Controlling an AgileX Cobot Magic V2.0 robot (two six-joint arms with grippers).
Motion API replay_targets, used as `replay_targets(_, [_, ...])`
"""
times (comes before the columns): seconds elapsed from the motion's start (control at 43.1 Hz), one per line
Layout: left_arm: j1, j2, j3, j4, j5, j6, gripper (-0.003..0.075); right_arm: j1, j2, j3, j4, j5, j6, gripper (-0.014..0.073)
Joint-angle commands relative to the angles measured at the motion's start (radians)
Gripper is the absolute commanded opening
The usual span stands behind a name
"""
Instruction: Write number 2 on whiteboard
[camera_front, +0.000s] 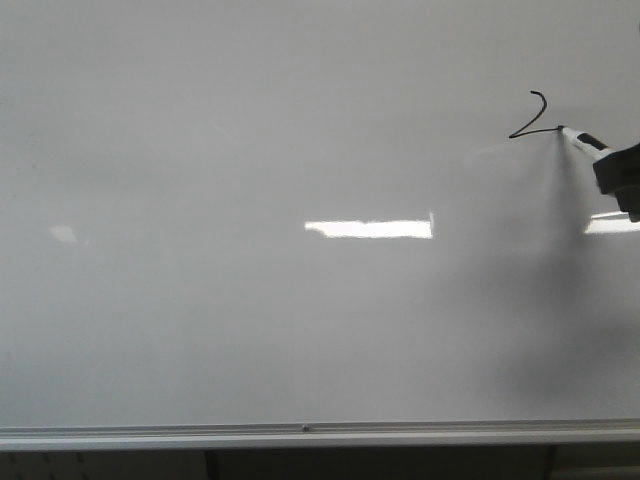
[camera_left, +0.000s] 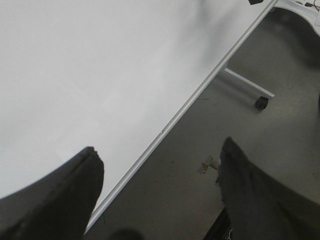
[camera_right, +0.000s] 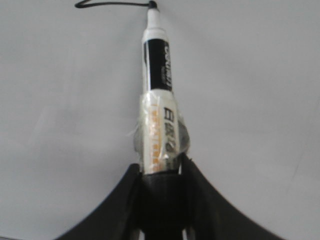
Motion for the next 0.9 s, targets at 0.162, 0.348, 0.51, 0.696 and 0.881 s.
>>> replay_targets(0.162, [0.000, -0.004, -0.037, -0.035, -0.050, 0.015, 0.0472, 0.012, -0.264, -0.051, 0.002, 0.214, -0.013, -0.0068])
replay_targets(0.348, [-0.080, 0.040, -0.076, -0.038, 0.003, 0.113, 0.0472, 0.070, -0.404, -0.216, 0.002, 0.819, -0.083, -0.0068])
replay_targets(0.51, [-0.215, 0.128, -0.121, -0.038, 0.053, 0.166, 0.0472, 0.168, -0.420, -0.330, 0.016, 1.183, -0.307, -0.0068])
replay_targets(0.696, [-0.389, 0.246, -0.165, -0.038, 0.053, 0.206, 0.0472, 0.257, -0.420, -0.370, 0.189, 1.287, -0.497, -0.0068])
replay_targets(0.881, [-0.520, 0.372, -0.233, -0.038, 0.030, 0.206, 0.0472, 0.286, -0.420, -0.370, 0.326, 1.313, -0.616, -0.0068])
